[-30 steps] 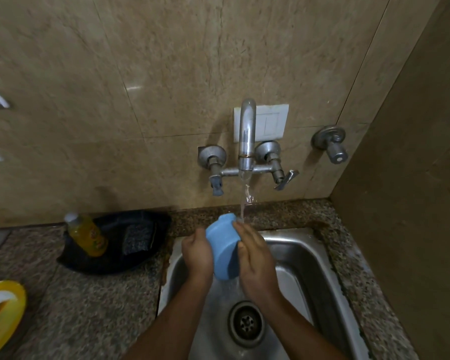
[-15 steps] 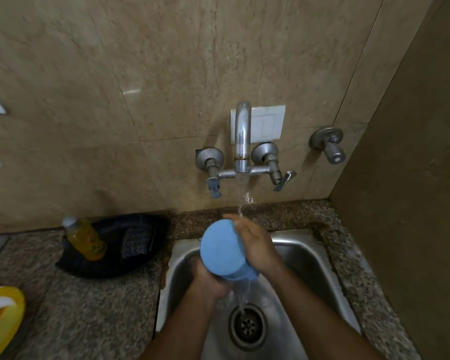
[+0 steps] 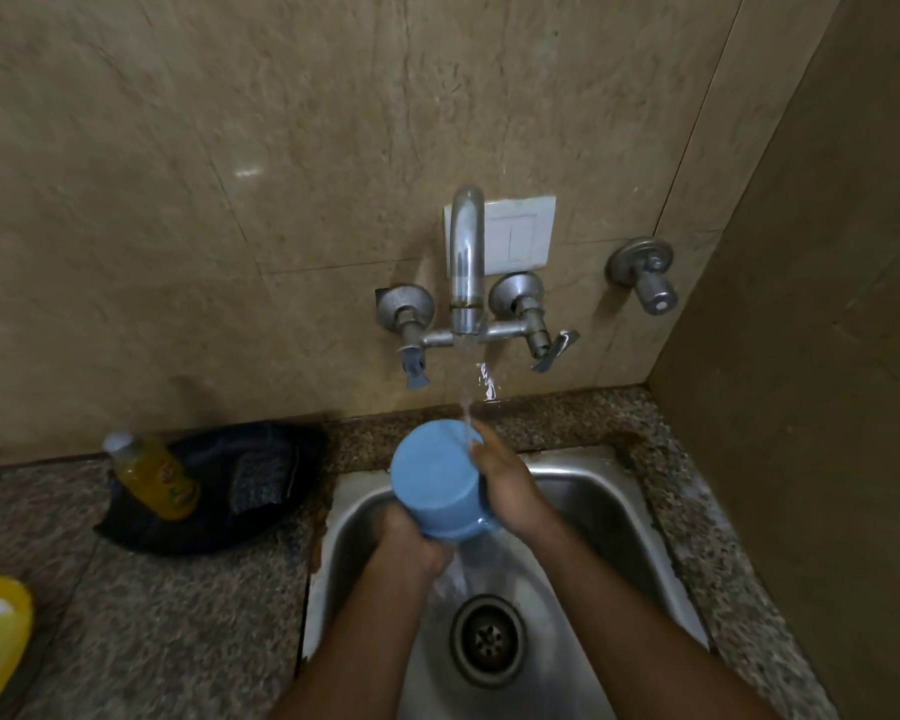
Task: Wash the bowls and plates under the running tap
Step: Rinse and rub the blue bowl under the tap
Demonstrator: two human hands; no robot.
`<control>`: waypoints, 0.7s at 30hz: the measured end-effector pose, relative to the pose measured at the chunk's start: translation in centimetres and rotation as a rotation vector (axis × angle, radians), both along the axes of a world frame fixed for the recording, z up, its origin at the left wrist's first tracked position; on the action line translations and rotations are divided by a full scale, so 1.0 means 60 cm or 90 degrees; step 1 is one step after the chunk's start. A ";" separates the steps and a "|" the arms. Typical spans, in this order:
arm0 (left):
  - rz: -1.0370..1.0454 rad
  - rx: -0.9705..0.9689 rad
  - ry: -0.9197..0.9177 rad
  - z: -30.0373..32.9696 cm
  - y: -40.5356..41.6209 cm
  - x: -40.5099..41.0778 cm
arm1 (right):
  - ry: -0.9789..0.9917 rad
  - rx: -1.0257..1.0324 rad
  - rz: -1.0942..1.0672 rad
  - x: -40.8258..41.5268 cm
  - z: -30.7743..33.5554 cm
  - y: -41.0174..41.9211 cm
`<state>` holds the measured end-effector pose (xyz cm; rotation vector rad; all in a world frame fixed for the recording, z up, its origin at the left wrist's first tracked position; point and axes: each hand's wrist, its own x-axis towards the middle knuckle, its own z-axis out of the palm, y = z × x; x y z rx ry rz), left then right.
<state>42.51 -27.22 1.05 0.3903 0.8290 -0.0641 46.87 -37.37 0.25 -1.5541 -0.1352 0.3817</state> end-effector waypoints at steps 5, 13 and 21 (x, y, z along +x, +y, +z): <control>-0.025 0.016 -0.068 0.004 0.025 0.002 | 0.041 -0.136 -0.171 0.017 0.005 0.012; -0.111 0.040 -0.099 0.014 0.035 -0.008 | -0.382 -0.448 0.103 -0.041 0.000 -0.001; -0.078 0.044 -0.143 0.038 0.026 0.004 | -0.529 -0.454 0.082 -0.023 0.012 -0.024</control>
